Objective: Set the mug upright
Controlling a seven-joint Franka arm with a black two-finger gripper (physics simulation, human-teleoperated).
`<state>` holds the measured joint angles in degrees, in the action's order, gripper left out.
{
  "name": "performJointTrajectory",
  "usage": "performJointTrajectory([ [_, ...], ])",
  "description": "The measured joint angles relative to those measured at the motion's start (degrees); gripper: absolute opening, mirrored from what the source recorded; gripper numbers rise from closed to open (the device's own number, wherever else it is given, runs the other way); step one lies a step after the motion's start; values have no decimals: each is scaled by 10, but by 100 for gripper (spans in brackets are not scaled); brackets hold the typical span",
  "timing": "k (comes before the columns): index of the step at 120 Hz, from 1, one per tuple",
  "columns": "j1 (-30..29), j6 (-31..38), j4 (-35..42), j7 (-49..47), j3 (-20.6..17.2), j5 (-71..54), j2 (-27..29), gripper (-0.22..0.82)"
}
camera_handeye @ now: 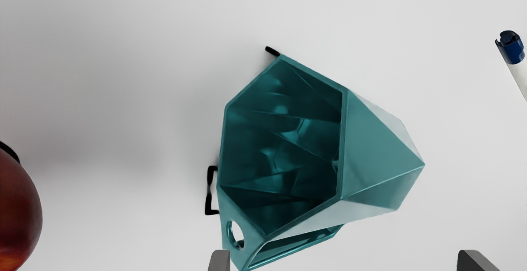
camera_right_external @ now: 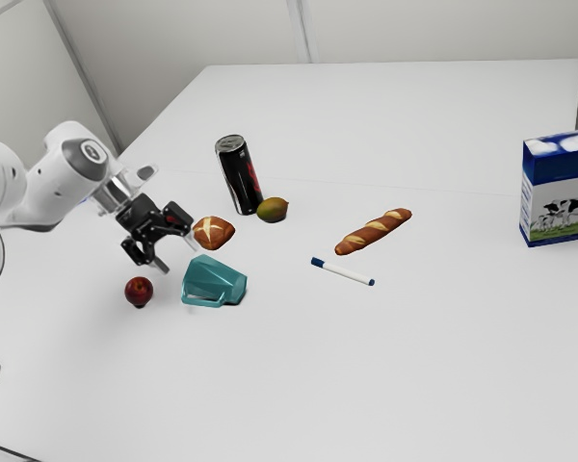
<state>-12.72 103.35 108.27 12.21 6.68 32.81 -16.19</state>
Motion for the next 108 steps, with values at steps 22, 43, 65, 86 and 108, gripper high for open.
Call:
performJointTrajectory([
  [22,-5,7,-19,7,0,36,-35,60],
  [43,-6,11,-17,13,0,72,-45,60],
  [65,-5,12,-12,16,-2,105,-57,60],
  [86,-5,15,-11,19,-8,132,-69,60],
  [108,-4,19,-11,17,-20,136,-69,33],
])
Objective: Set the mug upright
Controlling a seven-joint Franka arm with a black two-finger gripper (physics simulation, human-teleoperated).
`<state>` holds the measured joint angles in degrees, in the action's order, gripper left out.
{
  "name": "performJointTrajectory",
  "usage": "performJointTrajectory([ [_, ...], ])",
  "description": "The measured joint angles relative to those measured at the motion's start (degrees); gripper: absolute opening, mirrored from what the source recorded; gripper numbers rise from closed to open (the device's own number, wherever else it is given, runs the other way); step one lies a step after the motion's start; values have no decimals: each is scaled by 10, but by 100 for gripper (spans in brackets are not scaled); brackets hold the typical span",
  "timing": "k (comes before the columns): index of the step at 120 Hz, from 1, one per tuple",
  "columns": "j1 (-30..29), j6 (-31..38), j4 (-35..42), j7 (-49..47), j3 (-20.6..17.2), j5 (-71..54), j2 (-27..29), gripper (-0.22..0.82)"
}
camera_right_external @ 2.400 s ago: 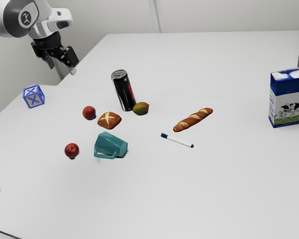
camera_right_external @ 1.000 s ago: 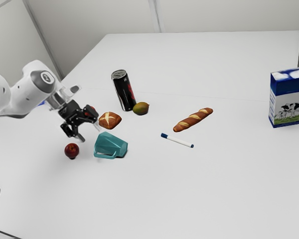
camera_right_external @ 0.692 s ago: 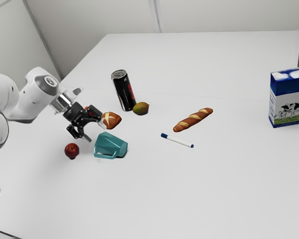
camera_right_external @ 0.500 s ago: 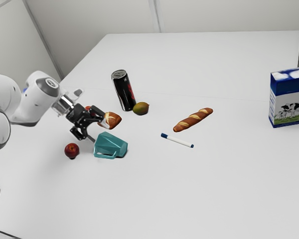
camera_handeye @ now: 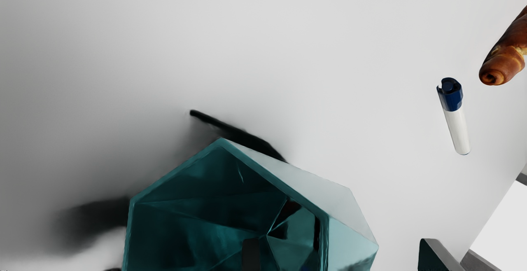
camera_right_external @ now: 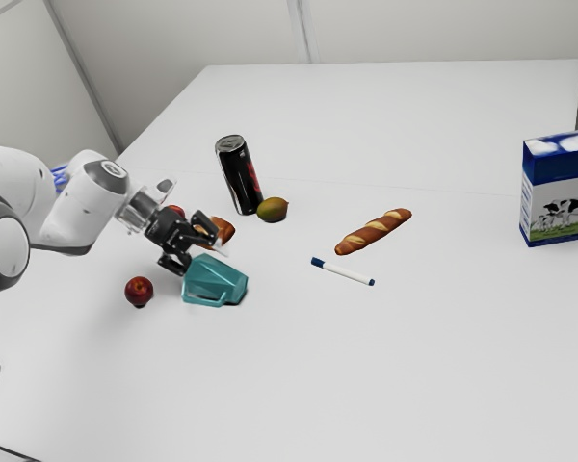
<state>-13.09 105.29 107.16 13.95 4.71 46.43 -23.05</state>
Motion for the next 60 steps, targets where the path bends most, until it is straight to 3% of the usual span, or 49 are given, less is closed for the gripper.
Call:
performJointTrajectory([
  [9,1,1,0,-4,-1,0,2,14],
  [20,1,2,-2,-8,-1,0,3,1],
  [60,4,11,-11,-27,-18,-2,12,-15],
])
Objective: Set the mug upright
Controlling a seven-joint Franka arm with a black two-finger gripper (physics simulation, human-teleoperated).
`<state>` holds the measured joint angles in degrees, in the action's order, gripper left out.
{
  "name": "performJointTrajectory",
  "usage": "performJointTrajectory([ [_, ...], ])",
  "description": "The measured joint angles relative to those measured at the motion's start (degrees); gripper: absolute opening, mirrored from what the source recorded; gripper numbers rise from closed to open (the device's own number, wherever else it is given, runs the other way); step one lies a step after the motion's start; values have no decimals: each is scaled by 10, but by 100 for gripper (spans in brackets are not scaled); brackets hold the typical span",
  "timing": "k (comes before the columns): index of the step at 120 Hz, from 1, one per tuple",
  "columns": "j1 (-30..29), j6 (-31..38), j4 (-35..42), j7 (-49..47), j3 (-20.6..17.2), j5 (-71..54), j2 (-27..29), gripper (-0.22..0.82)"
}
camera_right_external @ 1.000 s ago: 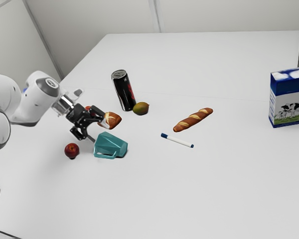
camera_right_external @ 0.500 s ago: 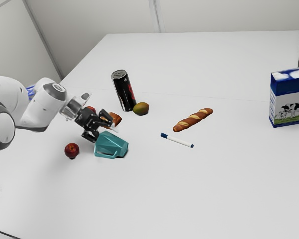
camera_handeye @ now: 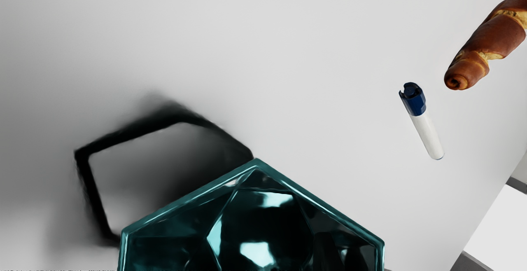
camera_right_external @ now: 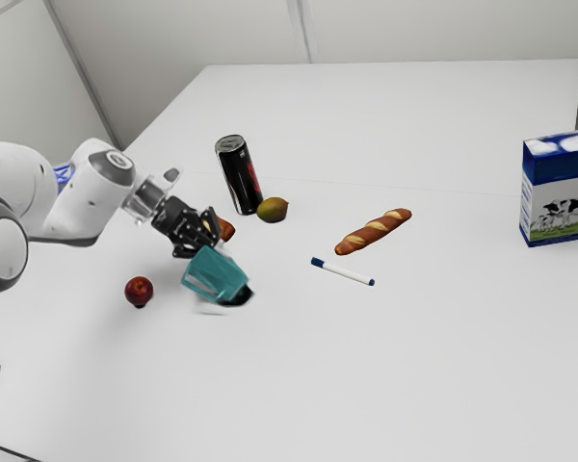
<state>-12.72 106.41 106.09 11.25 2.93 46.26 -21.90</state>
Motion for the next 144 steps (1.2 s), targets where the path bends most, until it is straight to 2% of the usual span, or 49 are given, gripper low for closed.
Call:
performJointTrajectory([
  [31,33,11,1,-20,0,-77,43,-17],
  [59,84,59,1,-44,-26,-278,81,-18],
  [91,106,116,3,-79,-48,-469,86,-18],
  [144,117,170,6,-124,-49,-521,60,-18],
])
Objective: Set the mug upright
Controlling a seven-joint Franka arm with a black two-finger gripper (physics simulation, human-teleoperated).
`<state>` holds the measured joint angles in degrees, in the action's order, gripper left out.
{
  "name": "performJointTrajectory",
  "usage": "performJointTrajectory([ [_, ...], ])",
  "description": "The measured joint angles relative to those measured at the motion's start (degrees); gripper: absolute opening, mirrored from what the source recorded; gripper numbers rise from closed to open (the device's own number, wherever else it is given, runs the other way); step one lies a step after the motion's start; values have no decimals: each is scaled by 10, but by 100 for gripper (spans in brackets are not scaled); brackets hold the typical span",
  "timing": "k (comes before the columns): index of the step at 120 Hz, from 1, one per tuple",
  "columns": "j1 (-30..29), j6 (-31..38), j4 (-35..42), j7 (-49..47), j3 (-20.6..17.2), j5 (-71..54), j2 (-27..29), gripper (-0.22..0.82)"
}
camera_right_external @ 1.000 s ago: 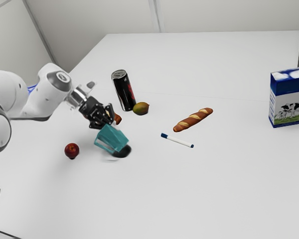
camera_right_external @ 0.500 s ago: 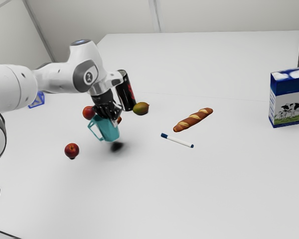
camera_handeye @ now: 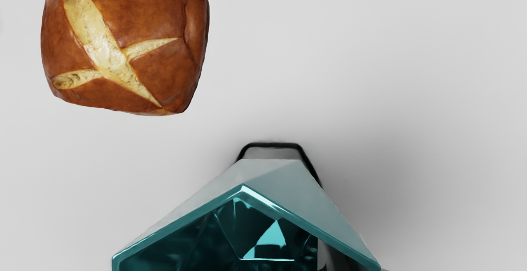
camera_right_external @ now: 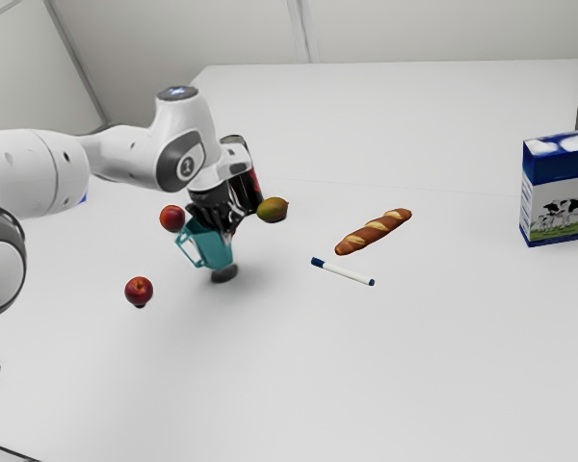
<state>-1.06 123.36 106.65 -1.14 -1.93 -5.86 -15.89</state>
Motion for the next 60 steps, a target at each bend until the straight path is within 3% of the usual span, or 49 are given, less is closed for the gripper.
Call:
performJointTrajectory([
  [56,0,25,1,-24,0,0,-33,-18],
  [60,0,26,1,-25,0,0,-33,-11],
])
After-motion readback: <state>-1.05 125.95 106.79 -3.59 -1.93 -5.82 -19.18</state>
